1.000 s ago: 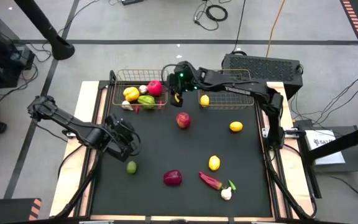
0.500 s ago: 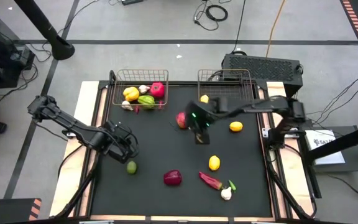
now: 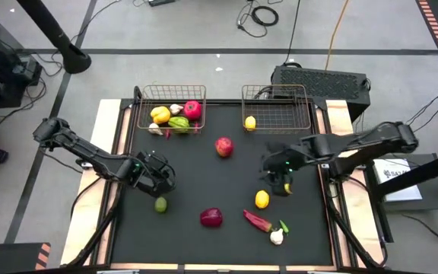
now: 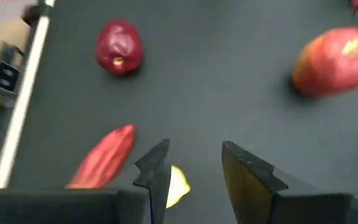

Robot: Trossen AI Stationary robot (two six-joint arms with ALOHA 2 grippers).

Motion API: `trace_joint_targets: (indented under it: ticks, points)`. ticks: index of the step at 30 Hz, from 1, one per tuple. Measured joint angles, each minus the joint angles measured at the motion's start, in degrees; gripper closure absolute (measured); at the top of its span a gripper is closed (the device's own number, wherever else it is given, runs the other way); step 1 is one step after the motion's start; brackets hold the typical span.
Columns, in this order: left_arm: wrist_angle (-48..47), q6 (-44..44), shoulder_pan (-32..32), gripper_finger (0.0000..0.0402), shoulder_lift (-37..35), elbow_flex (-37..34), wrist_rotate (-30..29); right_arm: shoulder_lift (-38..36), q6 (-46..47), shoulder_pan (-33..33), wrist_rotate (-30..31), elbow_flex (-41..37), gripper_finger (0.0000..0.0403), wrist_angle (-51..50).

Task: Sort produce into baskets
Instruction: Put the green chili pepper into the left wire basket

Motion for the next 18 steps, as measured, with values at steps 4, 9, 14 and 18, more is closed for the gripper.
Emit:
trace_joint_targets:
  ticks: [4, 9, 14, 18]
  points:
    - [8.38, 6.10, -0.11, 0.0235, 0.00, 0.00, 0.06, -3.10, 8.60, 3.56, -0.09, -5.69, 0.0270, 1.34]
    - [16.52, 14.93, -0.11, 0.0235, 0.00, 0.00, 0.10, -3.22, 19.60, 11.85, 1.63, -12.28, 0.0270, 4.27]
    - [18.75, 18.01, -0.09, 0.0235, 0.00, 0.00, 0.17, -3.22, 30.90, 21.55, 5.96, -13.59, 0.0270, 5.04]
    - [18.76, 17.67, -0.09, 0.0235, 0.00, 0.00, 0.22, -2.22, 38.29, 29.16, 10.26, -13.59, 0.0265, 5.14]
